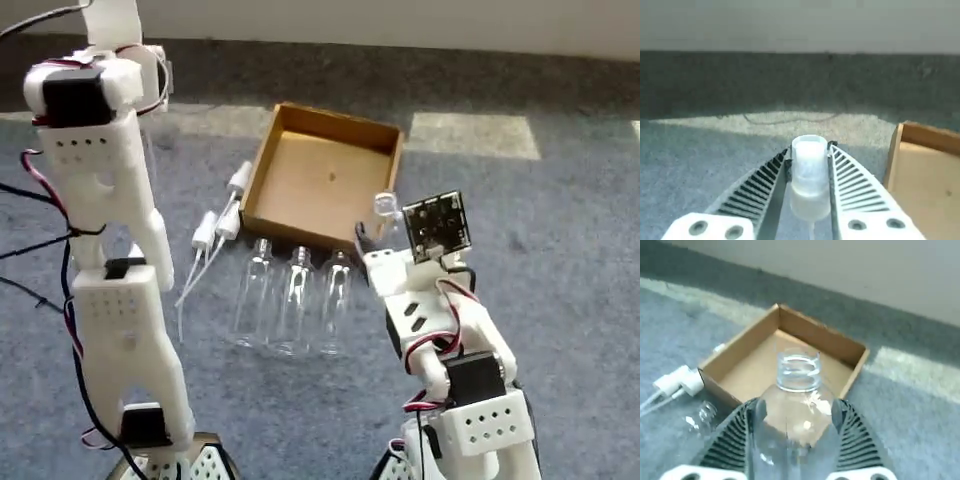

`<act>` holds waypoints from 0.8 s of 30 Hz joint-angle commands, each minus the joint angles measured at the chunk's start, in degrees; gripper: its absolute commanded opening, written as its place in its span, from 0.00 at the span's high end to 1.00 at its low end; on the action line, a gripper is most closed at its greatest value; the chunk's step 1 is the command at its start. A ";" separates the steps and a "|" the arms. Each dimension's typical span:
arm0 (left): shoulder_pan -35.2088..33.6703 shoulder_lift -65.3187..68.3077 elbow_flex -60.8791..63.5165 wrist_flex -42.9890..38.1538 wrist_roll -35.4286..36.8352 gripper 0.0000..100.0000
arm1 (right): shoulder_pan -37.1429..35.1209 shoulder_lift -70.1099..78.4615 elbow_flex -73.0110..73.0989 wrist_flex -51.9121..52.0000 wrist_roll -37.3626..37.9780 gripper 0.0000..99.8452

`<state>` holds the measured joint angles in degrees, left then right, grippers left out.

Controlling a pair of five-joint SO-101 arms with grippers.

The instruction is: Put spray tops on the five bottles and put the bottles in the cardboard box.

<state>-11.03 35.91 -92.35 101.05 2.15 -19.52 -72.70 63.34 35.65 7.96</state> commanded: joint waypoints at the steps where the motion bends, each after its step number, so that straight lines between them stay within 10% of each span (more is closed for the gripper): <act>1: 2.24 -14.99 -0.48 0.62 2.64 0.92 | -3.82 -0.66 -2.15 -7.52 -0.70 1.00; 11: 17.10 -61.49 44.44 -0.26 2.81 0.92 | -11.65 -22.37 14.46 -11.03 -0.62 1.00; 24: 44.09 -77.93 91.65 -55.82 2.90 0.99 | -11.56 -31.43 24.75 -10.86 -0.70 1.00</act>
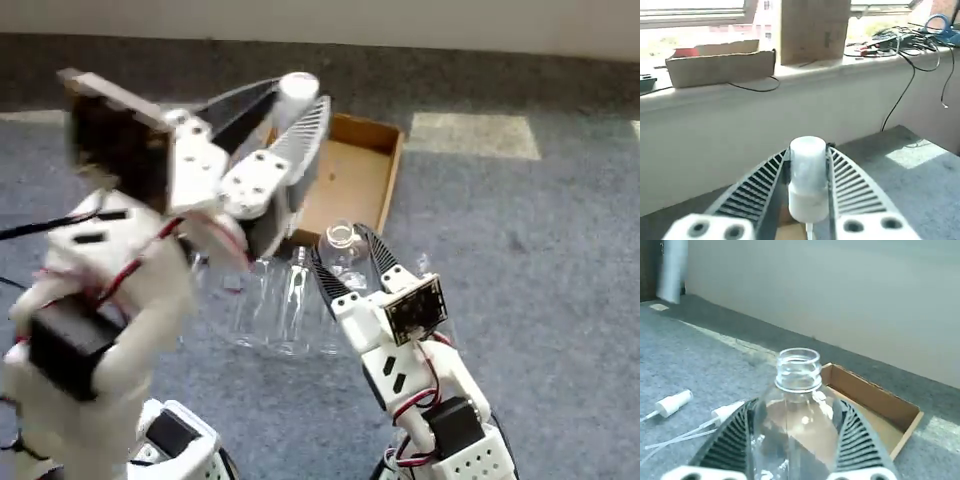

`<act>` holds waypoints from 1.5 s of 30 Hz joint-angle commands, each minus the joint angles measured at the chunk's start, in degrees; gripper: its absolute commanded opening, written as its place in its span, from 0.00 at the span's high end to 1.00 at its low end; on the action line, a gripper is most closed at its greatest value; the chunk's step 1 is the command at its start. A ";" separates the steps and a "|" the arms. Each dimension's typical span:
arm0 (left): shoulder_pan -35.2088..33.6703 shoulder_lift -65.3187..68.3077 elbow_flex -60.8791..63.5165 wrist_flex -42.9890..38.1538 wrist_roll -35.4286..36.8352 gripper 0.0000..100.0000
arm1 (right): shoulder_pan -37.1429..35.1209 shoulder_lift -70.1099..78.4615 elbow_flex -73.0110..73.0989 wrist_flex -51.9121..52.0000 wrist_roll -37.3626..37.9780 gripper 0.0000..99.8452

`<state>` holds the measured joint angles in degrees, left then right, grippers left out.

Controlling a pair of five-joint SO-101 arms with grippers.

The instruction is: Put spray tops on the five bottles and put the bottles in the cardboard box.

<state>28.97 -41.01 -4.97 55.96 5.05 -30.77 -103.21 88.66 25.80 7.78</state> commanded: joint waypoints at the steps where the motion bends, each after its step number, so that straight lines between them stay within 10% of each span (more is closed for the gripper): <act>1: 5.14 -1.01 5.05 -11.78 0.00 1.00 | -0.31 -0.92 -0.40 -1.01 -0.53 1.00; 45: 6.46 -9.45 33.36 -8.53 -5.89 0.87 | 6.81 -0.92 -2.15 -1.01 -6.86 1.00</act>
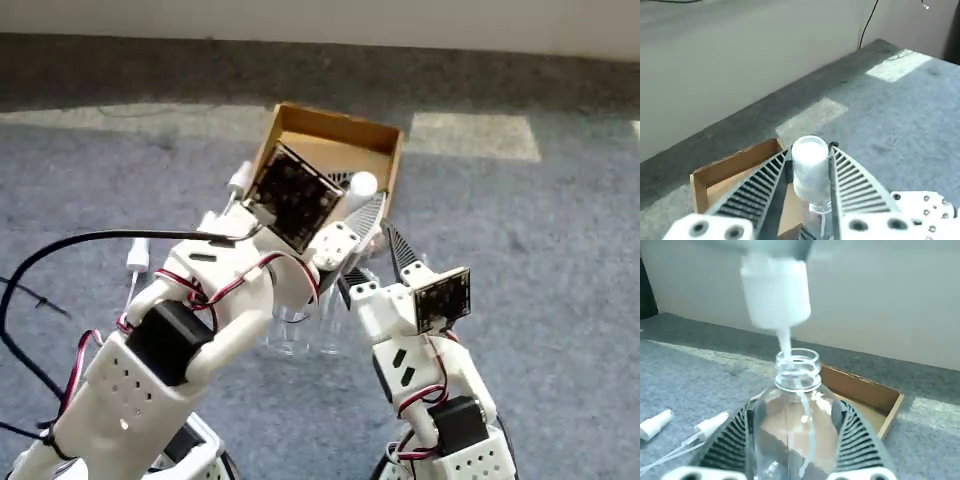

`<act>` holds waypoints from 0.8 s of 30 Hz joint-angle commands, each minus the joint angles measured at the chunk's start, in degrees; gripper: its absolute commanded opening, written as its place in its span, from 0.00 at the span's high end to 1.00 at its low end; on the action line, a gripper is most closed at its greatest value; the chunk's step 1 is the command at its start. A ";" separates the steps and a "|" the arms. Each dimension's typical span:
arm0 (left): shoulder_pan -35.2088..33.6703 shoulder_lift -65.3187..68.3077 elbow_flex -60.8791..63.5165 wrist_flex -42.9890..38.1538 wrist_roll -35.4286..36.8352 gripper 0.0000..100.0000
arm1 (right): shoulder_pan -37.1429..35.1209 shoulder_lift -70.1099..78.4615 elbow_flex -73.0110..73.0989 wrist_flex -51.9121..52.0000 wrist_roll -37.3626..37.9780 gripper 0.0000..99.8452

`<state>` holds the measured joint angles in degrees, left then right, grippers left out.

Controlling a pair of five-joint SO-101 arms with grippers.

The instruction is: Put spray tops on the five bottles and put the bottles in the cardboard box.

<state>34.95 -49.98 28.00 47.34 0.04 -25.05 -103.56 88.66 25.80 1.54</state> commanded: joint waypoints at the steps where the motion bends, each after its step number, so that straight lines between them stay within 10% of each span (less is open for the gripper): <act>1: 0.40 0.04 0.48 0.09 -1.32 0.87 | 1.10 -0.57 -2.15 -1.01 -0.62 1.00; 24: -5.41 2.59 -10.95 4.48 -2.99 0.82 | 1.10 -0.57 -1.89 -1.01 -0.44 1.00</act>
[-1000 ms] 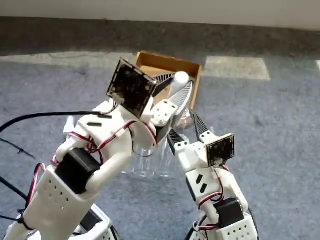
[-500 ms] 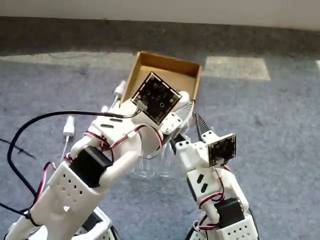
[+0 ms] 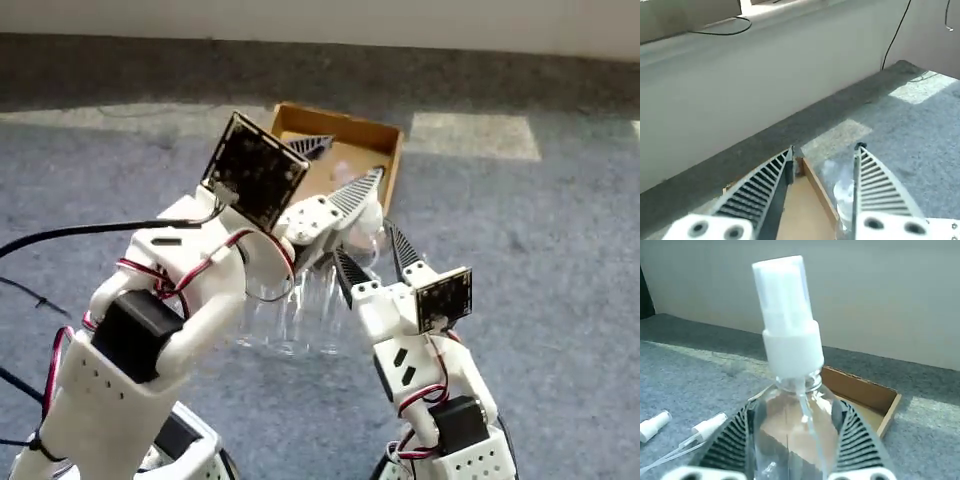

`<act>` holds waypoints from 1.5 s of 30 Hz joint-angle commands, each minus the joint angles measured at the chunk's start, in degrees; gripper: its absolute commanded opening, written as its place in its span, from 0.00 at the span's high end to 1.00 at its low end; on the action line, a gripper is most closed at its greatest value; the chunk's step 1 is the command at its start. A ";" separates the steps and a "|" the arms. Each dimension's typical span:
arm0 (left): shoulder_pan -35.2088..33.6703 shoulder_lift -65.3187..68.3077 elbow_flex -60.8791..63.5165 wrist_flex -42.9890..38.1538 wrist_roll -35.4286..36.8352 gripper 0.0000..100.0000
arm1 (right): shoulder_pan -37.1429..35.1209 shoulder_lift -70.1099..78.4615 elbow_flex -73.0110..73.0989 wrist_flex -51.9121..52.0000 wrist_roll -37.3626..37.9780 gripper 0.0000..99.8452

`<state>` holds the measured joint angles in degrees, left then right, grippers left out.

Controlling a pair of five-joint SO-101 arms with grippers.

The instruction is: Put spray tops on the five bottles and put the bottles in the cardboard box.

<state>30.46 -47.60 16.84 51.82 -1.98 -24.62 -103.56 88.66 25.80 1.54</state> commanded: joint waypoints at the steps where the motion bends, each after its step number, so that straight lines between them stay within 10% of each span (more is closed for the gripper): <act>1: -0.92 0.22 1.80 0.00 -2.02 0.82 | 0.66 -0.57 -1.89 -1.01 -0.44 1.00; 23: -0.84 10.07 4.79 -5.71 -3.25 0.82 | 0.66 -0.57 -1.80 -1.01 -0.35 1.00; 35: -2.15 -8.40 0.66 5.27 -3.34 0.80 | 3.38 -0.48 -2.51 -1.10 -0.35 1.00; 45: -11.21 -20.62 23.16 3.16 -3.25 0.79 | 4.44 22.99 -23.25 -1.10 -0.70 1.00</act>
<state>21.85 -67.65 33.63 57.36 -5.32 -20.84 -90.64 76.18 25.80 1.36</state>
